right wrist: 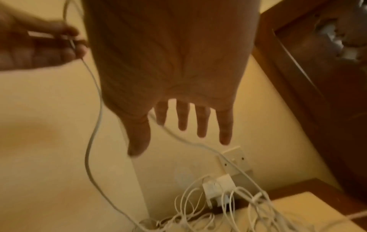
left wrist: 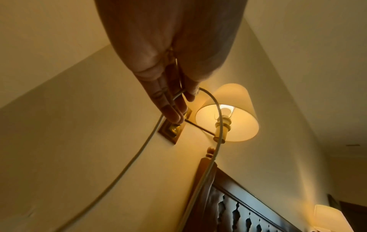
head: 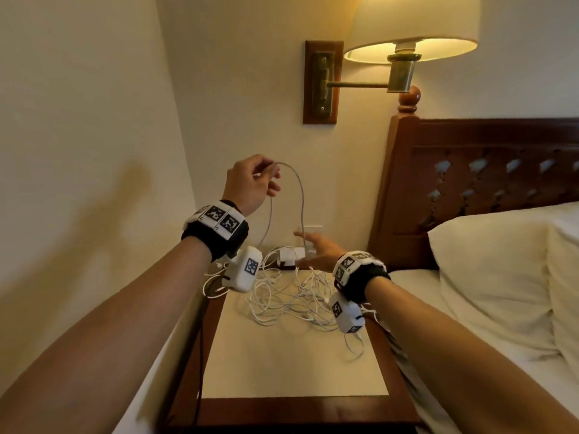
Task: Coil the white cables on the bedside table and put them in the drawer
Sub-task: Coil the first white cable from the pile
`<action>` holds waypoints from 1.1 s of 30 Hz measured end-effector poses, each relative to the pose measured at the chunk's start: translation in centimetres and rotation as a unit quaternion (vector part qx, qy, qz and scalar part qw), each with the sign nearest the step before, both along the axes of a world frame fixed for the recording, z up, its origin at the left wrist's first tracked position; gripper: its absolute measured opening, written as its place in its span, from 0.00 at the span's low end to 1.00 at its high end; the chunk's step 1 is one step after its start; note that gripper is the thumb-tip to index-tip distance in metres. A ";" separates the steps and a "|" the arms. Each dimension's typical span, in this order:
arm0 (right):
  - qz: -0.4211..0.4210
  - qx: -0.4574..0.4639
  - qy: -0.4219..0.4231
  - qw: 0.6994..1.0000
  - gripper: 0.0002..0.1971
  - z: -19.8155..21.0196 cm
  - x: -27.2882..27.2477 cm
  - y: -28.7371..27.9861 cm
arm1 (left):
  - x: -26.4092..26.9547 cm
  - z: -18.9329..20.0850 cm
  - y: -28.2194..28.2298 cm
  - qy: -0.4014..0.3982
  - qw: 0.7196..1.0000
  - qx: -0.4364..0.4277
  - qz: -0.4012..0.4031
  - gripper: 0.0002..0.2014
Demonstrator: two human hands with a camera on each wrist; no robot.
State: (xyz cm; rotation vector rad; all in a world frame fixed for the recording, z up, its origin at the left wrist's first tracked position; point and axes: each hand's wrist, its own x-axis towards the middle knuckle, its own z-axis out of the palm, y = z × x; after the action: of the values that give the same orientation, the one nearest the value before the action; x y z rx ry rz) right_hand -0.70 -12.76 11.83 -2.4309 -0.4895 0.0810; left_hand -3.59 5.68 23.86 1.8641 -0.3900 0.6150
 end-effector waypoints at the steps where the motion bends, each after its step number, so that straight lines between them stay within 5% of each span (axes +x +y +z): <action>1: 0.000 0.016 -0.024 1.000 0.26 -0.9 0.0 0.5 | -0.3 0.4 -0.1 -0.005 1.000 -0.005 -0.004 0.04; 3: -0.026 0.082 -0.046 0.995 0.10 -1.5 0.5 1.0 | -0.6 0.8 0.0 -0.015 1.000 -0.020 0.005 0.05; 5: -0.068 0.161 -0.043 0.984 0.12 -0.7 1.0 0.9 | -0.9 0.6 0.9 -0.008 0.999 -0.011 0.039 0.06; 7: -0.095 0.204 -0.069 0.972 0.13 1.8 1.4 -0.2 | -1.3 0.2 2.1 0.064 0.989 0.103 0.083 0.07; 10: -0.088 0.201 -0.133 0.966 0.12 6.4 1.0 -1.7 | -1.9 -0.4 3.2 0.216 0.922 0.288 0.140 0.19; 12: -0.068 0.180 -0.159 0.968 0.12 8.2 0.7 -2.1 | -2.1 -0.1 2.7 0.127 0.940 0.271 0.163 0.28; 14: -0.040 0.137 -0.177 0.974 0.12 8.9 0.3 -1.9 | -2.5 0.4 1.1 -0.003 0.972 0.213 0.096 0.31; 17: -0.003 0.085 -0.199 0.976 0.12 9.2 -0.6 -1.5 | -2.8 -0.1 -2.1 0.015 0.962 0.273 -0.017 0.31; 20: 0.002 0.083 -0.223 0.971 0.12 8.6 -1.4 -1.2 | -1.6 -1.5 -2.8 0.016 0.931 0.363 0.038 0.17; 22: -0.006 0.102 -0.215 0.971 0.11 7.5 -1.6 -1.1 | -1.2 -1.9 -2.6 -0.038 0.938 0.339 0.059 0.08; 28: -0.025 0.085 -0.042 0.995 0.08 0.3 -0.6 -0.7 | -2.3 2.4 -2.6 -0.229 0.954 0.156 0.113 0.05; 33: -0.113 0.143 -0.012 0.983 0.10 -0.2 -0.5 -1.3 | -1.3 0.9 1.8 -0.200 0.947 0.166 0.187 0.05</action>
State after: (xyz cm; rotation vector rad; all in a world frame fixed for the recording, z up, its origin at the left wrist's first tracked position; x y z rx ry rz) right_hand -1.17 -14.08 11.60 -2.1885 -0.2157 -0.1098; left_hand -4.92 7.45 24.72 2.1540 -0.4238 1.2641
